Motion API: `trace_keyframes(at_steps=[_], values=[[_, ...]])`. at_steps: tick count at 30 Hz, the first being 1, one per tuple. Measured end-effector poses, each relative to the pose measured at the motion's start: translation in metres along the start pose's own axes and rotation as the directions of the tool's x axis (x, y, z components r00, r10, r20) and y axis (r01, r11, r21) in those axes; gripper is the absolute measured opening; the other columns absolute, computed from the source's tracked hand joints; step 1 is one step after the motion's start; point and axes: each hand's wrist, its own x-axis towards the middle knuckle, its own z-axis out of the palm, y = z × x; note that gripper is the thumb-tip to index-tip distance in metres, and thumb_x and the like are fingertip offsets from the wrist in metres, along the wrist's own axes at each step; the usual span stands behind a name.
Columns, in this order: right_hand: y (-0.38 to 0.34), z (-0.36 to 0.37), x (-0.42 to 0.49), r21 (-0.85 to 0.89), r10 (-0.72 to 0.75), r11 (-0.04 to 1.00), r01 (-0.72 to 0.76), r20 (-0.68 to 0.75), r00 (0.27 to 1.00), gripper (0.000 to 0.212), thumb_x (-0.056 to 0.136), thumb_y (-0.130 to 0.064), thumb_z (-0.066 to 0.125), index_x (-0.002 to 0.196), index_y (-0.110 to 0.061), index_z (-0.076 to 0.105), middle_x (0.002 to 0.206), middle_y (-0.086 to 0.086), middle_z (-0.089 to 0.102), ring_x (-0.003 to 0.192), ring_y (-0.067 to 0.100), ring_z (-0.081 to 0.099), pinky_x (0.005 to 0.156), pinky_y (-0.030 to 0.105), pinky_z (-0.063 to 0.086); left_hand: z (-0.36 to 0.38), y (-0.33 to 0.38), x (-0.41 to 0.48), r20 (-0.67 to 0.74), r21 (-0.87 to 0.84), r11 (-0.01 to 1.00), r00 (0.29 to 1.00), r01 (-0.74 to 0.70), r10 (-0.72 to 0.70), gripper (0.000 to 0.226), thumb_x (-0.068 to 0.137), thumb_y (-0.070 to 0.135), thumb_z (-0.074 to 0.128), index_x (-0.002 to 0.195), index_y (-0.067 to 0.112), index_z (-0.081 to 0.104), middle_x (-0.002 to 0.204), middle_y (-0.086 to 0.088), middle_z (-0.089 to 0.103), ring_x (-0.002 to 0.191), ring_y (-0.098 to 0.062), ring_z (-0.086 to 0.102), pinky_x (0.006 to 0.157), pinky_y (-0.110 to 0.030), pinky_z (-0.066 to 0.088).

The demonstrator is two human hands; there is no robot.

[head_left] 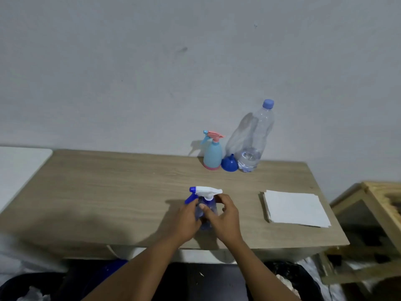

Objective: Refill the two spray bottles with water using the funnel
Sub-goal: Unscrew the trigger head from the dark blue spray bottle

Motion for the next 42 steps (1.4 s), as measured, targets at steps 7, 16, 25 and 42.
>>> trace_keyframes(at_steps=[7,16,25,42], values=[[0.004,0.002,-0.002,-0.045,-0.012,0.999,0.012,0.005,1.000,0.020,0.091,-0.017,0.070,0.108,-0.028,0.066,0.103,-0.013,0.068,0.100,0.007,0.064,0.087,0.027,0.053,0.000,-0.004,0.001,-0.022,-0.030,0.999,1.000,-0.014,0.013,0.022,0.092,0.016,0.057,0.114,0.020,0.058,0.099,0.007,0.061,0.086,-0.009,0.058,0.060,-0.004,0.038],[0.000,0.008,-0.001,-0.039,0.025,0.999,-0.026,-0.025,0.999,0.023,0.089,-0.021,0.073,0.103,-0.035,0.061,0.101,-0.012,0.068,0.098,0.004,0.063,0.083,0.022,0.052,0.003,-0.005,0.002,-0.014,-0.033,0.999,1.000,-0.005,0.004,0.024,0.093,0.018,0.058,0.116,0.020,0.058,0.107,0.000,0.068,0.097,-0.017,0.064,0.074,-0.021,0.043],[-0.003,0.012,0.001,-0.029,0.049,0.998,-0.051,-0.038,0.998,0.028,0.085,-0.025,0.078,0.099,-0.038,0.058,0.098,-0.013,0.068,0.095,0.001,0.063,0.079,0.015,0.049,0.006,-0.010,0.005,0.012,-0.003,1.000,0.999,-0.029,0.029,0.023,0.092,0.019,0.058,0.115,0.021,0.059,0.104,0.002,0.068,0.090,-0.011,0.064,0.069,-0.012,0.044],[-0.002,0.003,0.003,-0.091,-0.020,0.996,0.026,0.062,0.998,0.030,0.088,-0.027,0.074,0.106,-0.044,0.058,0.102,-0.014,0.065,0.098,0.007,0.062,0.084,0.022,0.052,0.005,-0.015,0.003,0.018,0.026,0.999,1.000,-0.024,0.023,0.026,0.093,0.013,0.052,0.118,0.015,0.056,0.099,-0.001,0.063,0.073,-0.008,0.054,0.057,-0.011,0.035]])
